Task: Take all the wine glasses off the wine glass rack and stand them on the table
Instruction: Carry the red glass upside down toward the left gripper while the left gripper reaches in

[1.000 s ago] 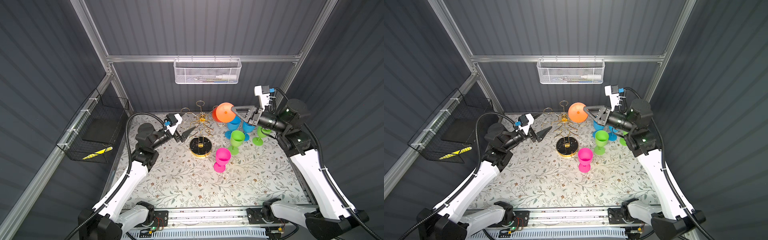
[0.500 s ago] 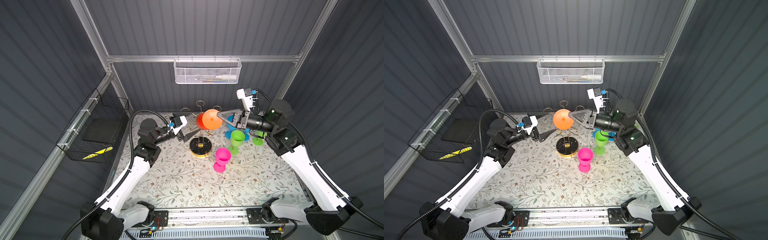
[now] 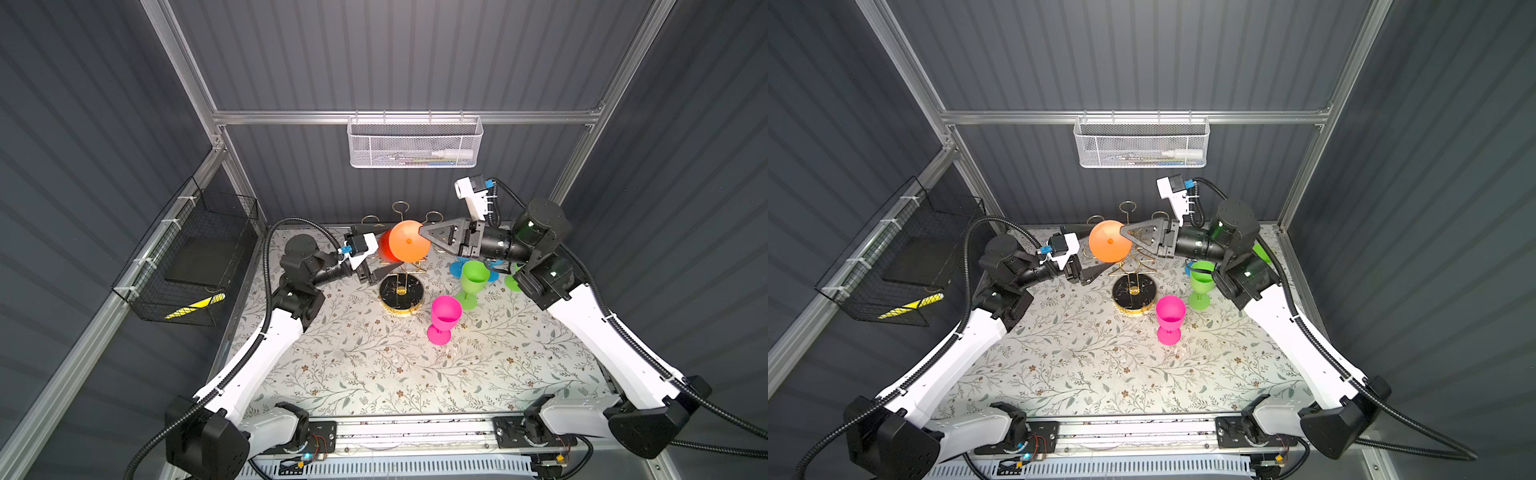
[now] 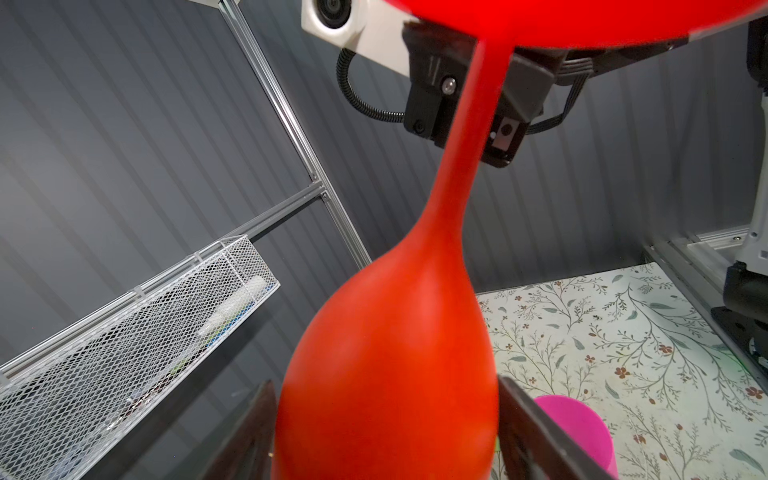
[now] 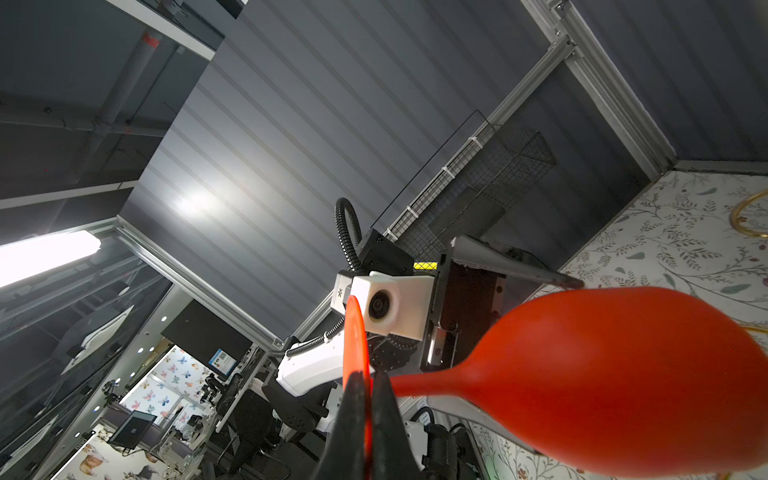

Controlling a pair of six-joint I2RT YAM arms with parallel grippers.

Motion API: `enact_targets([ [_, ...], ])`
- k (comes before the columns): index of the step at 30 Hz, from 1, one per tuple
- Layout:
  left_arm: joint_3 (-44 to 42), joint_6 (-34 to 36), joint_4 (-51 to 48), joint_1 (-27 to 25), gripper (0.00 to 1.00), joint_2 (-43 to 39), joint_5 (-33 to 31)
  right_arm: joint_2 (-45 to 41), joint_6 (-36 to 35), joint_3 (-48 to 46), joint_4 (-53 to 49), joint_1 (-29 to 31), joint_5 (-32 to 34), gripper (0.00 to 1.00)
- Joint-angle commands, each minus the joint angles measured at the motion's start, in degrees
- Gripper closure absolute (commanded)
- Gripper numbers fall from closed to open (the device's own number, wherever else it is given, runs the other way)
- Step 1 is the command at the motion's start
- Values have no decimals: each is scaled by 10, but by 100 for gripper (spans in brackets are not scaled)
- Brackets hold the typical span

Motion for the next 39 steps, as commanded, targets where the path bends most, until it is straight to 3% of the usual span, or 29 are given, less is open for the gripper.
enact_targets([
  [1, 18, -4, 5, -4, 22, 8, 1, -3, 34, -6, 67, 11, -30, 100],
  [6, 18, -4, 5, -4, 26, 8, -5, -4, 65, -20, 105, 12, -35, 100],
  [9, 16, -12, 16, -4, 9, 8, -1, -3, 69, -22, 108, 12, -35, 100],
  [15, 18, -8, 17, -5, 7, 9, -3, 2, 71, -21, 108, 17, -36, 100],
  [26, 15, 0, -11, -5, 30, -1, -17, -6, 27, -25, 55, 17, -18, 100],
  [27, 14, 1, -21, -5, 30, -5, -18, -9, 12, -24, 35, 17, -11, 98],
  [34, 29, -8, -190, -5, 28, -41, -58, -59, -150, -2, -150, 11, 91, 56],
  [39, 63, -30, -334, -4, 30, -54, -84, -108, -286, 11, -275, 9, 261, 50],
])
